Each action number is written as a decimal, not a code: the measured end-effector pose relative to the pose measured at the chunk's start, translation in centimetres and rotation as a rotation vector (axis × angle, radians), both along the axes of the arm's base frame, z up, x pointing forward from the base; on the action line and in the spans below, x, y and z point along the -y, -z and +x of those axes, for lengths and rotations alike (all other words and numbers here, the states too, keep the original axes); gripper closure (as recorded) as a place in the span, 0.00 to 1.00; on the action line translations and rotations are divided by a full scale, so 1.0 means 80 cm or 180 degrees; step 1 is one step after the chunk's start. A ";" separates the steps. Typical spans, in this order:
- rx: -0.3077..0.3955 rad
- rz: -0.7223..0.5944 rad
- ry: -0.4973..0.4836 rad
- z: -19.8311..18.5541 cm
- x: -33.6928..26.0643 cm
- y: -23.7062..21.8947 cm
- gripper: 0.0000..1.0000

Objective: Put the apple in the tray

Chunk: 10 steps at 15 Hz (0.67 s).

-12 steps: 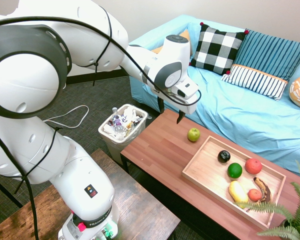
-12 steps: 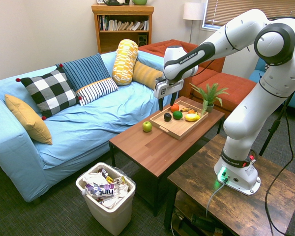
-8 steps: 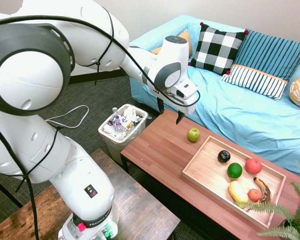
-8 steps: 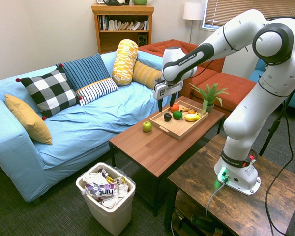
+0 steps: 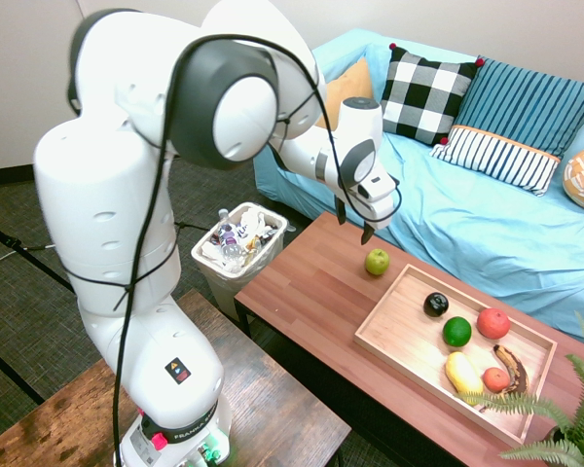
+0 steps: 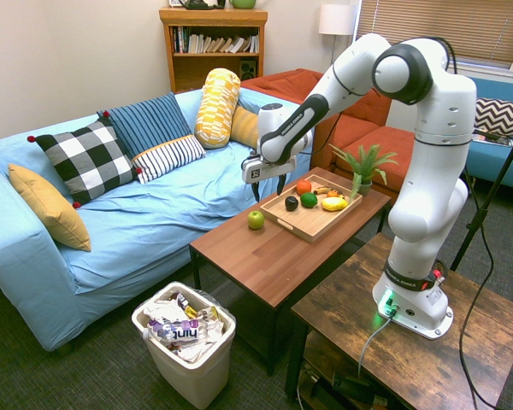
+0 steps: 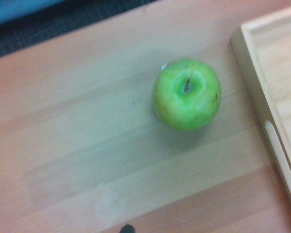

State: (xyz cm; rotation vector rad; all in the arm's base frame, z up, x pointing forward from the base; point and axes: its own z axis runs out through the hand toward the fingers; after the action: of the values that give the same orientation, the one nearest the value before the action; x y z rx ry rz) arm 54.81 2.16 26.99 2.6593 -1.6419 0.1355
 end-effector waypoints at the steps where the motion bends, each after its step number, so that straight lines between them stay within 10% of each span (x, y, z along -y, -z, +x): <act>1: -0.0022 -0.0006 0.0041 0.015 0.000 0.015 0.00; 10: -0.0158 -0.0109 0.0336 0.100 0.016 0.096 0.00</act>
State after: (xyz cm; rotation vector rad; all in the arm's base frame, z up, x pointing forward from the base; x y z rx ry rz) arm 62.77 0.87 19.33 2.5232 -1.7437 0.0944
